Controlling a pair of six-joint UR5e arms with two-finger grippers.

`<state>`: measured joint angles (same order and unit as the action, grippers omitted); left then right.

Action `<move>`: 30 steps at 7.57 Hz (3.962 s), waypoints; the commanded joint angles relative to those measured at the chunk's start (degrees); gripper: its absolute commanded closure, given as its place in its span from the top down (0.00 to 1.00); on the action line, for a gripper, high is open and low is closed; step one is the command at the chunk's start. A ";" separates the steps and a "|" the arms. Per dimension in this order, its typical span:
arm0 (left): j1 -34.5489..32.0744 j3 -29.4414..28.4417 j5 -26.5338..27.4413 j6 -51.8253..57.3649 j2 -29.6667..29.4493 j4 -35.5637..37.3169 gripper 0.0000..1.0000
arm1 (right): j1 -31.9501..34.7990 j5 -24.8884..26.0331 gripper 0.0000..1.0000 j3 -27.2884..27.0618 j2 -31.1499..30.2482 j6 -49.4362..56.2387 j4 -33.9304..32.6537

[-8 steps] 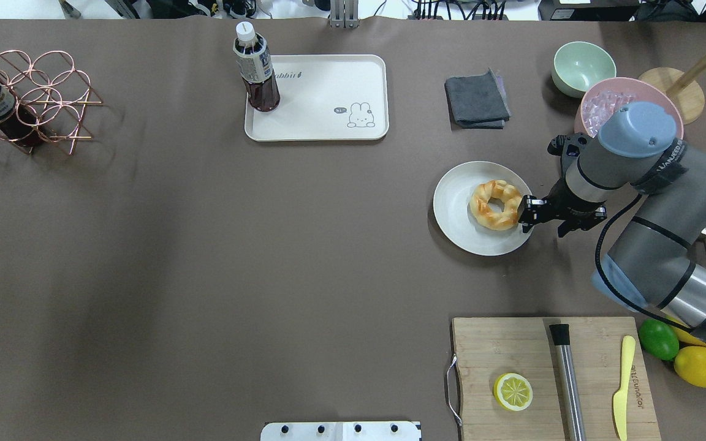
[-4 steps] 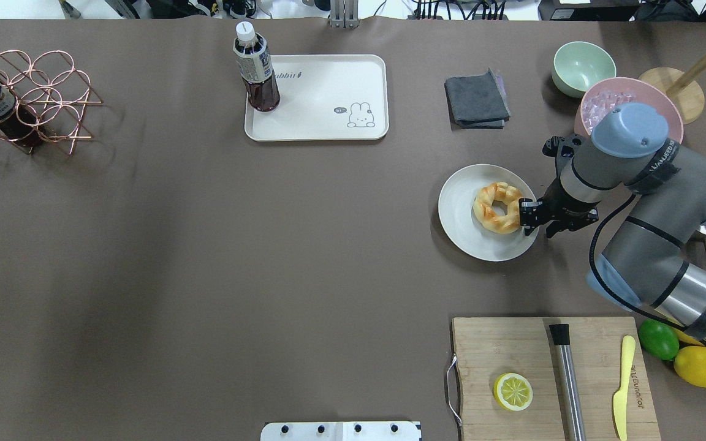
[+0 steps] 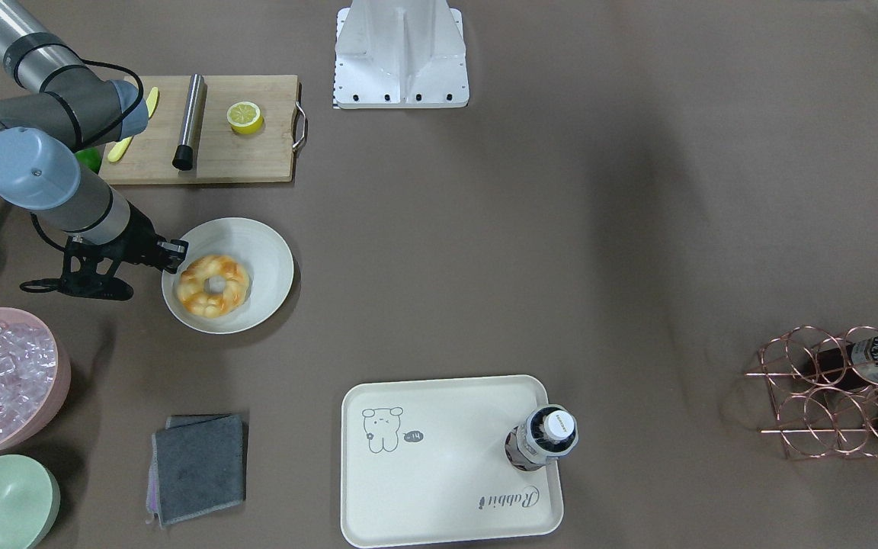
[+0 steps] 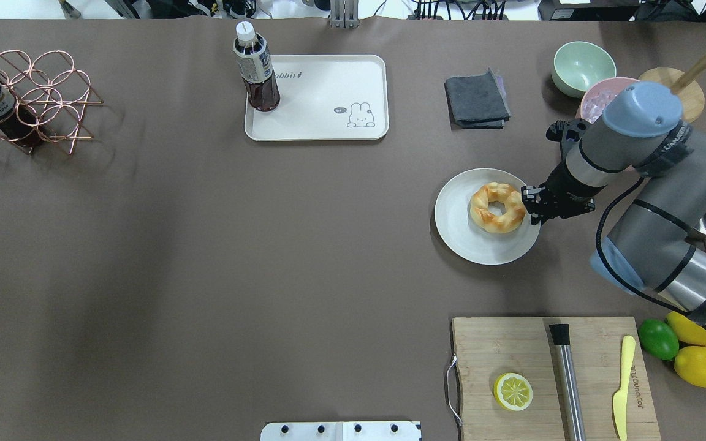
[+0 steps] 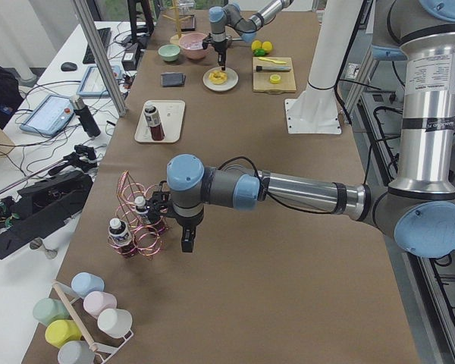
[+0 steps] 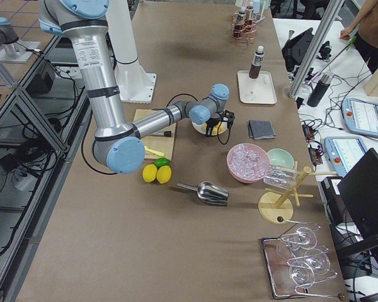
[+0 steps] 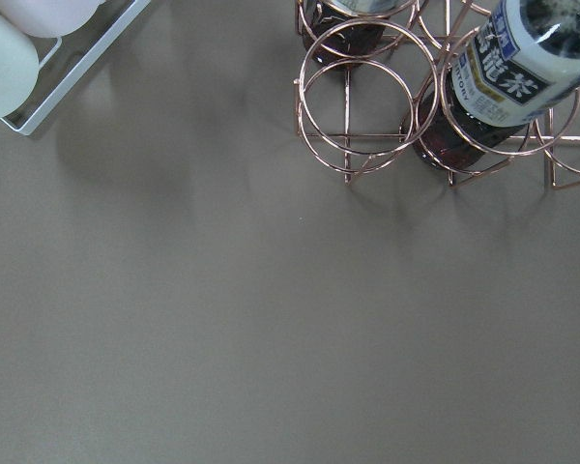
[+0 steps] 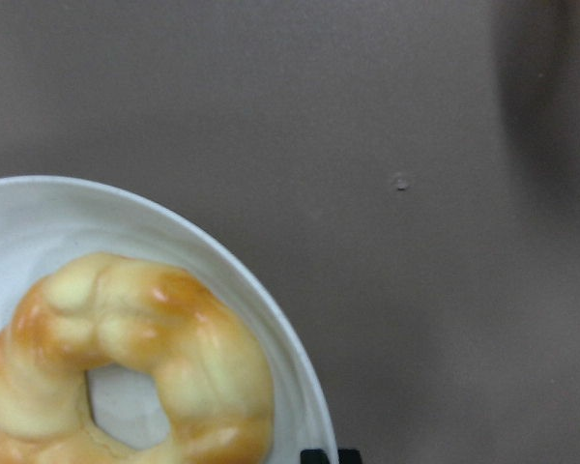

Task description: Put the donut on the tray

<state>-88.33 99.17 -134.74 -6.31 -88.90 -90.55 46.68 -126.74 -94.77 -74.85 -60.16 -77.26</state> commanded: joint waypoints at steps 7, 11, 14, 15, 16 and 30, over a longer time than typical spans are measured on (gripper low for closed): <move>0.00 0.06 0.00 -0.02 0.13 -0.06 0.99 | 11.59 -10.72 0.00 23.96 29.80 -0.66 -2.90; 0.00 0.06 0.00 0.07 0.22 0.03 0.99 | 10.64 -8.45 0.00 43.76 43.88 -1.45 8.16; 0.00 -0.03 0.09 -0.02 0.22 0.03 0.99 | 4.40 -0.97 0.00 48.00 48.12 -1.45 11.78; 0.00 -0.03 0.09 -0.02 0.22 0.03 0.99 | 3.69 -0.10 0.00 48.45 48.13 -1.45 12.39; 0.00 -0.03 0.09 -0.02 0.22 0.03 0.99 | 1.94 3.31 0.00 50.97 48.30 -1.45 15.96; 0.00 -0.03 0.09 -0.02 0.30 0.03 0.99 | 1.39 9.77 0.69 58.47 51.03 -1.28 20.75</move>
<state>-88.33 99.14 -134.65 -6.31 -88.60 -90.53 47.24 -115.77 -36.02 -23.94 -61.88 -56.00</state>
